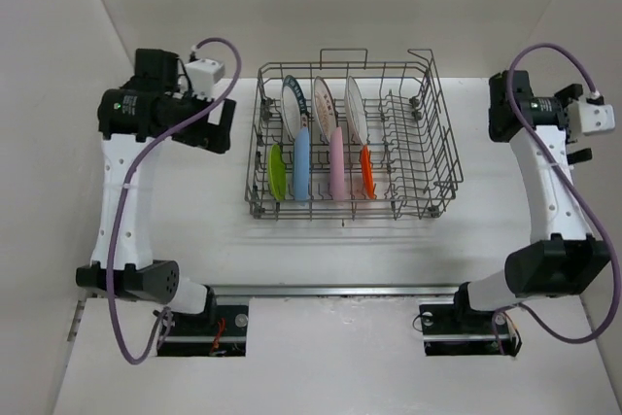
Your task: Unload the plates from the dish rack
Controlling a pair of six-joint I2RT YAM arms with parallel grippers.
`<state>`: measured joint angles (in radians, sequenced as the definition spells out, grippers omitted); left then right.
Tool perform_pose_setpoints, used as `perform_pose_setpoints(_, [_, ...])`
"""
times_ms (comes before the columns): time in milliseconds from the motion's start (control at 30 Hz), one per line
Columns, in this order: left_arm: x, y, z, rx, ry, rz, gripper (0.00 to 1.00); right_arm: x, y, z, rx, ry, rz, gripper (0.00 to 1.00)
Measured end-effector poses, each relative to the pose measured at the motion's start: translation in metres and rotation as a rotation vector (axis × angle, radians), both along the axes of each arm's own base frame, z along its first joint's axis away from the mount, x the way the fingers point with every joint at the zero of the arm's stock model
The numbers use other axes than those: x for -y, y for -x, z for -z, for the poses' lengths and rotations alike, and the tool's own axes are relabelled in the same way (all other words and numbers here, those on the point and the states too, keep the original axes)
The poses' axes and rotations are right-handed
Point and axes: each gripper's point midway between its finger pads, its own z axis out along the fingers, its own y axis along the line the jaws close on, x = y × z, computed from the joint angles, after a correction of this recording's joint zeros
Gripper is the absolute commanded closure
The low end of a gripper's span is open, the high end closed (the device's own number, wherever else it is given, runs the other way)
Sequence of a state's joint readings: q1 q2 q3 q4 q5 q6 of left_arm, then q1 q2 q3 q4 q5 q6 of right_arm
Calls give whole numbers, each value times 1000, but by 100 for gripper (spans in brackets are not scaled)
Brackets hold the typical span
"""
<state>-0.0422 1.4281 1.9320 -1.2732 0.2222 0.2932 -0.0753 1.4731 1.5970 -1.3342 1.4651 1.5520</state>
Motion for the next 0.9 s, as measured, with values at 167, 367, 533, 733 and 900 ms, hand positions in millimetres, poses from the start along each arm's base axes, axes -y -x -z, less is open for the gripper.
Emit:
perform_pose_setpoints(167, [69, 1, 5, -22, -28, 209, 2, -57, -35, -25, -194, -22, -285, 0])
perform_pose_setpoints(367, [113, -20, 63, -179, -190, 247, 6, -116, -75, -14, -216, -136, -830, 0])
perform_pose_setpoints(533, [111, -46, 108, -274, -276, 139, 15, -159, -68, -55, -38, -17, -1196, 1])
perform_pose_setpoints(733, [118, -53, 124, -299, -297, 94, 28, -177, -94, -66, -40, 52, -1304, 1])
perform_pose_setpoints(900, [123, -57, 145, -347, -328, 77, 37, -186, -119, -7, -202, -21, -1345, 1])
